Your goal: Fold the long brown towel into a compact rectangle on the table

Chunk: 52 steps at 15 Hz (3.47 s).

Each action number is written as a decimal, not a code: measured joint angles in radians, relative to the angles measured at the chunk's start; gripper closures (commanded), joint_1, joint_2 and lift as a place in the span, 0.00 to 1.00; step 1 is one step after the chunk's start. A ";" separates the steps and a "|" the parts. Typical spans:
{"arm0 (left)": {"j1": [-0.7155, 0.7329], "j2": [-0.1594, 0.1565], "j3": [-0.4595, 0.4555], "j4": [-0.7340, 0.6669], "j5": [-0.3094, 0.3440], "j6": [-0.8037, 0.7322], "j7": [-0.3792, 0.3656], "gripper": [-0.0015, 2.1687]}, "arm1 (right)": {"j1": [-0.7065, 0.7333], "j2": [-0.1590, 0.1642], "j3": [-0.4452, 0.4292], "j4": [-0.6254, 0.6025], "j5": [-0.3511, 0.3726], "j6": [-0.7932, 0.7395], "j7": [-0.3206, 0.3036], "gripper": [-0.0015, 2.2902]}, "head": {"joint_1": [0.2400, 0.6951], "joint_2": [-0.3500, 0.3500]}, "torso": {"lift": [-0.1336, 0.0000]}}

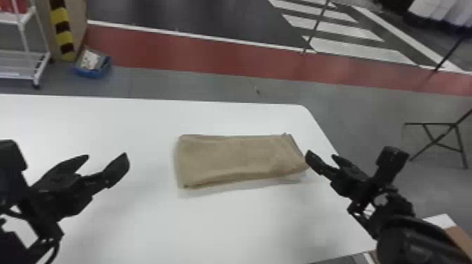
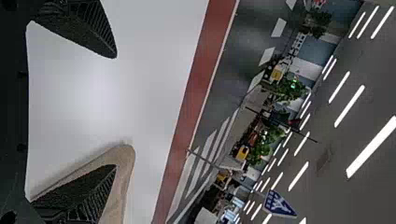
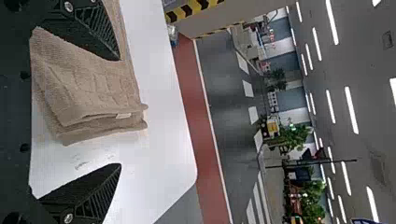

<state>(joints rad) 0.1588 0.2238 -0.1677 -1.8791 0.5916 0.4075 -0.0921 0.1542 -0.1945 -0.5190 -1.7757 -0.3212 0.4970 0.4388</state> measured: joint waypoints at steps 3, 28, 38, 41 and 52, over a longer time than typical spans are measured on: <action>-0.054 -0.021 -0.118 0.073 -0.083 -0.088 0.040 0.06 | 0.074 0.001 -0.057 -0.022 -0.008 -0.003 0.065 0.03 | 1.00 0.00 | 0.07; -0.200 -0.172 -0.400 0.396 -0.260 -0.189 0.138 0.19 | 0.204 0.092 -0.230 -0.079 -0.062 -0.064 0.192 0.04 | 1.00 0.00 | 0.07; -0.188 -0.162 -0.392 0.361 -0.268 -0.107 0.157 0.66 | 0.212 0.093 -0.238 -0.079 -0.068 -0.075 0.199 0.04 | 1.00 0.00 | 0.07; -0.176 -0.157 -0.372 0.305 -0.269 -0.107 0.159 0.66 | 0.212 0.093 -0.234 -0.079 -0.071 -0.077 0.199 0.04 | 1.00 0.00 | 0.07; -0.010 -0.044 -0.127 -0.023 -0.269 0.044 0.145 0.66 | 0.183 0.113 -0.163 -0.078 -0.046 -0.092 0.185 0.04 | 1.00 0.00 | 0.07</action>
<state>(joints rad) 0.1488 0.1799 -0.2945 -1.9025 0.3224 0.4519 0.0525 0.3369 -0.0817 -0.6823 -1.8534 -0.3669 0.4046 0.6242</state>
